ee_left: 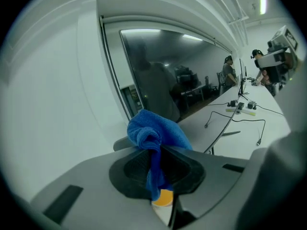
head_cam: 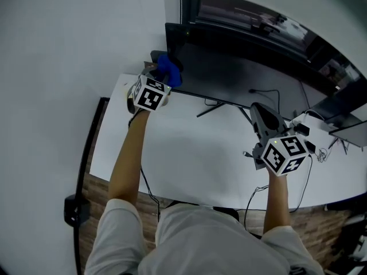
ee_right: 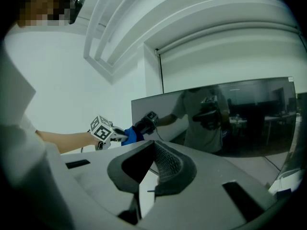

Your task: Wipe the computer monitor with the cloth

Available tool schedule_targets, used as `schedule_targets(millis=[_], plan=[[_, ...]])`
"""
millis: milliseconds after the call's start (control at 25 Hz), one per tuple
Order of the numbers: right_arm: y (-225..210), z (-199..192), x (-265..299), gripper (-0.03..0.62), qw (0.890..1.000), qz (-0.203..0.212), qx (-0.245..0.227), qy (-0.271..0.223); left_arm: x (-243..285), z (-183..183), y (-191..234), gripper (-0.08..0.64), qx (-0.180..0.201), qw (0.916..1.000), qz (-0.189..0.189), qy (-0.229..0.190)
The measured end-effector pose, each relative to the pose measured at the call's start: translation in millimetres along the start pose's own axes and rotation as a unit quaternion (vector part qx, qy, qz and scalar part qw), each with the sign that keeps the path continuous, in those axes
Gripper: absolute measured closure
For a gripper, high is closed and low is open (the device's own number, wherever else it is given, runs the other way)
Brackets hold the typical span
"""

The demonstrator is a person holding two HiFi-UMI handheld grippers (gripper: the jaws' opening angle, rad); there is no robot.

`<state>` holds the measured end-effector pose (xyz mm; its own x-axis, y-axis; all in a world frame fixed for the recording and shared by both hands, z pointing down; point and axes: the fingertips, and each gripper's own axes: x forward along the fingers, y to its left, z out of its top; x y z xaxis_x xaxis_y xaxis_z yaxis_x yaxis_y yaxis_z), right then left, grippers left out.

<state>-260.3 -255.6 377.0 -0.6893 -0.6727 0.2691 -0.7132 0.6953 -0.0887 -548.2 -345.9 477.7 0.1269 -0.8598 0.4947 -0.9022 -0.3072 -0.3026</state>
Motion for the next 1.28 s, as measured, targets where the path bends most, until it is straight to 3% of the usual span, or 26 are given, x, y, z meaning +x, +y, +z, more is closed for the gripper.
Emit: schedule_targets(millis=[480,840,1080,1280], plan=[[-20.0,-37.6,-0.6,0.578,0.999,-0.018,0.023,0.031,44.2,-85.5,-44.1,0.497,-0.085,0.9939,-0.027,0.065],[-37.6,-69.7,-8.9,0.577,0.997,-0.040,0.035,0.057,67.6,-132.1,-78.7,0.497,-0.135,0.9864,-0.058,0.074],[-55.1,-82.5,-24.3,0.577,0.996,-0.055,0.045,0.050,77.8,-127.6,-97.9,0.497,-0.172,0.9805,-0.084,0.043],[-74.0,-94.6,-45.0,0.577,0.996,-0.059,0.059,0.043,83.2,-100.6,-133.7,0.497,-0.205,0.9693,-0.135,0.013]])
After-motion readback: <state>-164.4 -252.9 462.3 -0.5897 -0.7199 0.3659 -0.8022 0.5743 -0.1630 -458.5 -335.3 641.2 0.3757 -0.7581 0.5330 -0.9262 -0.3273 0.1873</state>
